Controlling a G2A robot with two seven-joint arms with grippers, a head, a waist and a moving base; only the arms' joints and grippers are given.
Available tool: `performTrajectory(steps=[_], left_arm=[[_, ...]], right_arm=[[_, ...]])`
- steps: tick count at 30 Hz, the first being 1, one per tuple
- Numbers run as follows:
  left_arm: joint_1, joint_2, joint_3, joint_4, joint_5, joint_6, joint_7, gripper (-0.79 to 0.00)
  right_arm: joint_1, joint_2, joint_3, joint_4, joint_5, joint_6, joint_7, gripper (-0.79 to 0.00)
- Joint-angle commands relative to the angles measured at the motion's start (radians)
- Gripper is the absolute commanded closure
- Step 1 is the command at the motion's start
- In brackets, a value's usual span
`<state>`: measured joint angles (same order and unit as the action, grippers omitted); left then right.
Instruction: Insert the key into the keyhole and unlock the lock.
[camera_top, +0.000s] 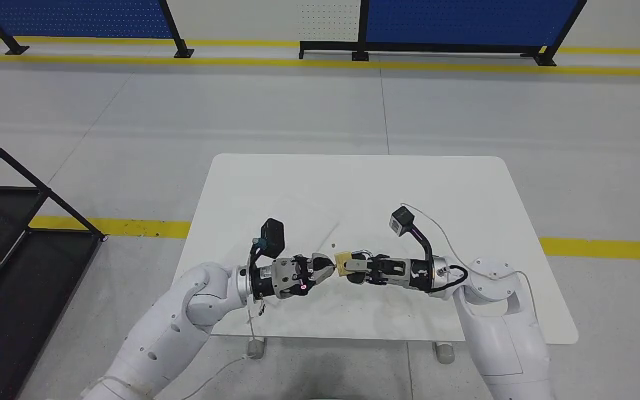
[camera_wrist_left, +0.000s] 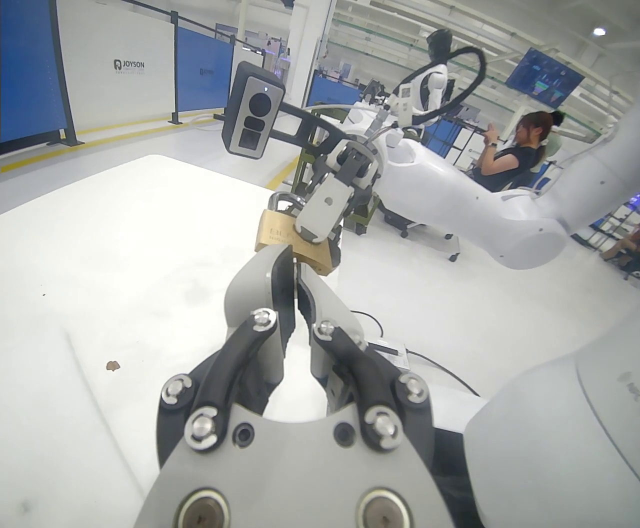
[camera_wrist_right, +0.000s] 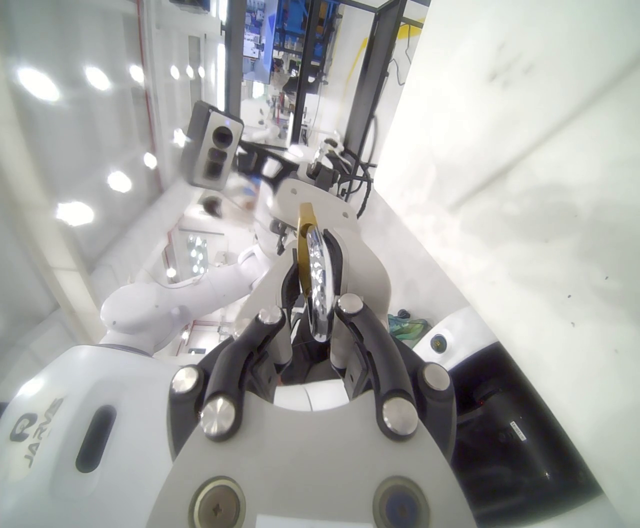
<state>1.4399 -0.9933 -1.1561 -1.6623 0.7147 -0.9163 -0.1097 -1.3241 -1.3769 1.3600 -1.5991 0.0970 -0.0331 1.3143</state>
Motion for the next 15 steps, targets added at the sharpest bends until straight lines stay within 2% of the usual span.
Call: performTrajectory(steps=[1,15], left_arm=[[0.004,-0.001,-0.003,-0.002,0.023,0.003,0.018,0.000],[0.029,-0.008,-0.019,-0.026,0.203,0.035,0.146,0.000]], right_arm=[[0.000,0.000,0.000,0.000,0.000,0.000,0.000,0.000],[0.000,0.000,0.000,0.000,0.000,0.000,0.000,0.000]])
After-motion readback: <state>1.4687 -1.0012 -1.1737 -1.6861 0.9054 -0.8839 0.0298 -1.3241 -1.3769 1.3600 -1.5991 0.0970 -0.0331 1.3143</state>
